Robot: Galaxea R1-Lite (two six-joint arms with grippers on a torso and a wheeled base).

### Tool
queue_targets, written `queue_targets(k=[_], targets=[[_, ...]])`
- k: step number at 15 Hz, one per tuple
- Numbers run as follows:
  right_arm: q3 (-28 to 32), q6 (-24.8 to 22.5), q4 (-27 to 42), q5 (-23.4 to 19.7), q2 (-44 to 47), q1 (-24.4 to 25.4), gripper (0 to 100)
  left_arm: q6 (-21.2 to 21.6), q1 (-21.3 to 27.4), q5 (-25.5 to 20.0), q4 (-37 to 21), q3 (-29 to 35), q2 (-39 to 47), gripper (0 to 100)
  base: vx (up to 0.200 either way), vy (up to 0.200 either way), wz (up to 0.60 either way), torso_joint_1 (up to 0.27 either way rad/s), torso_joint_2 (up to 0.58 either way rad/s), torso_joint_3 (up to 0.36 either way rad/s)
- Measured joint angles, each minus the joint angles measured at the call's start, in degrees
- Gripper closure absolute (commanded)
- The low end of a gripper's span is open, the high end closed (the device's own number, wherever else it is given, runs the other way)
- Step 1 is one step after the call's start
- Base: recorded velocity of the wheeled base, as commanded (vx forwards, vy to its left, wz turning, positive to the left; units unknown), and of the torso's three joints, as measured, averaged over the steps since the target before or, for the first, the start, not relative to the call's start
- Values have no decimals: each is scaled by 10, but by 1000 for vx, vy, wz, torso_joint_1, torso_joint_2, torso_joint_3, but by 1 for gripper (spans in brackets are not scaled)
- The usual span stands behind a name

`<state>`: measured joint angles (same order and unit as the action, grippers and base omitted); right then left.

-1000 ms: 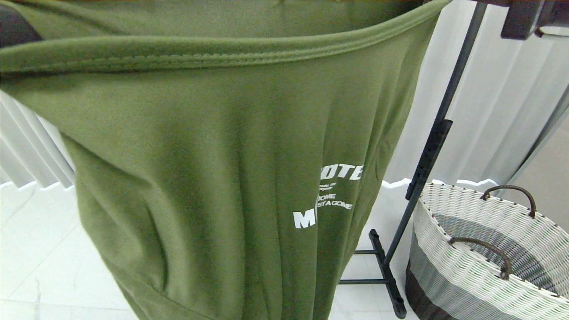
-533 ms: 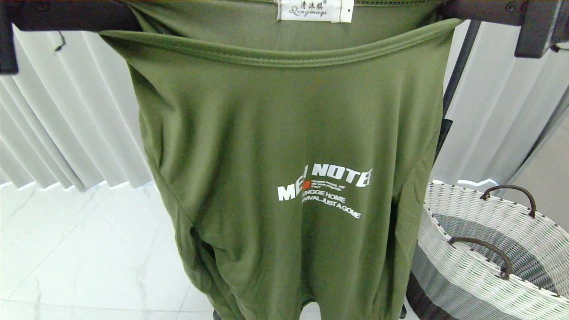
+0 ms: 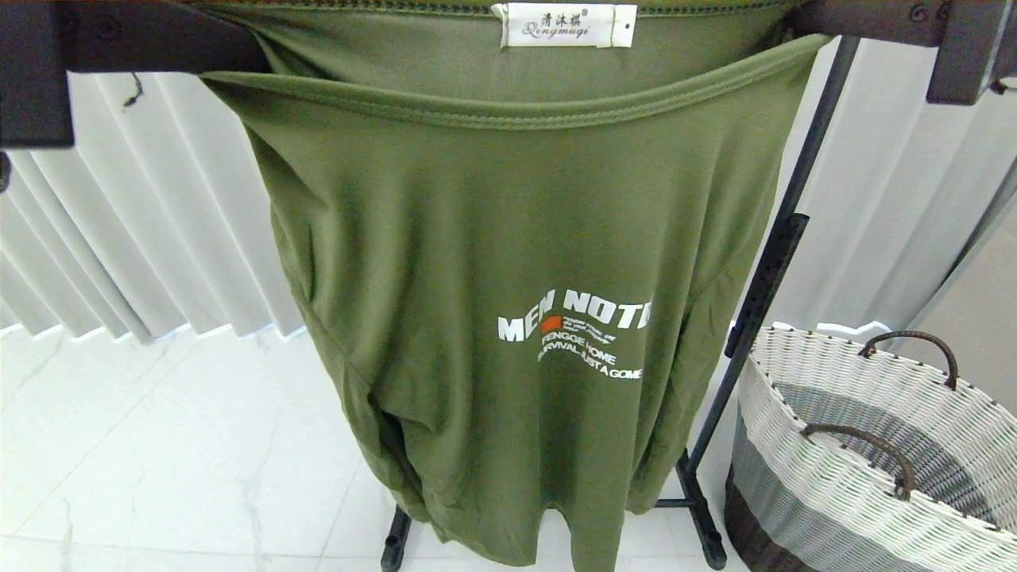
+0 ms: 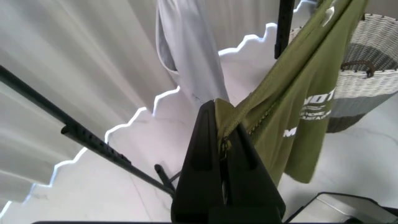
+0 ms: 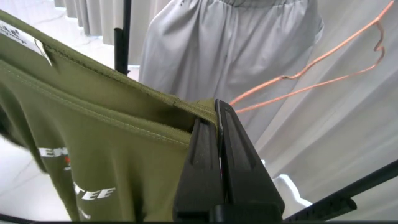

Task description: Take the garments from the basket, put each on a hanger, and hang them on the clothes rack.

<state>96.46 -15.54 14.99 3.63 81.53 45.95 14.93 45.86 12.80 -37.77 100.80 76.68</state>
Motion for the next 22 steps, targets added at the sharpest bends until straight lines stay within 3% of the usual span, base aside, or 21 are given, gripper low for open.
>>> queue_targets(k=[11,12,17,20,22], targets=[[-1,9,5,4,0,0,100,0,0,-2,11,-1,1,100,0,0,0,0,0,0],[-1,9,20,18,-1,0,0,0,0,-2,11,-1,1,100,0,0,0,0,0,0],[-24,11,17,19,-23,-2,0,0,-18,-1,13,-2,2,100,0,0,0,0,0,0],[-84,17,20,-54,-71,-2,0,1,-57,1,60,-14,6,100,0,0,0,0,0,0],[-125,17,20,-62,-103,-3,0,1,-66,1,65,-30,5,100,0,0,0,0,0,0]])
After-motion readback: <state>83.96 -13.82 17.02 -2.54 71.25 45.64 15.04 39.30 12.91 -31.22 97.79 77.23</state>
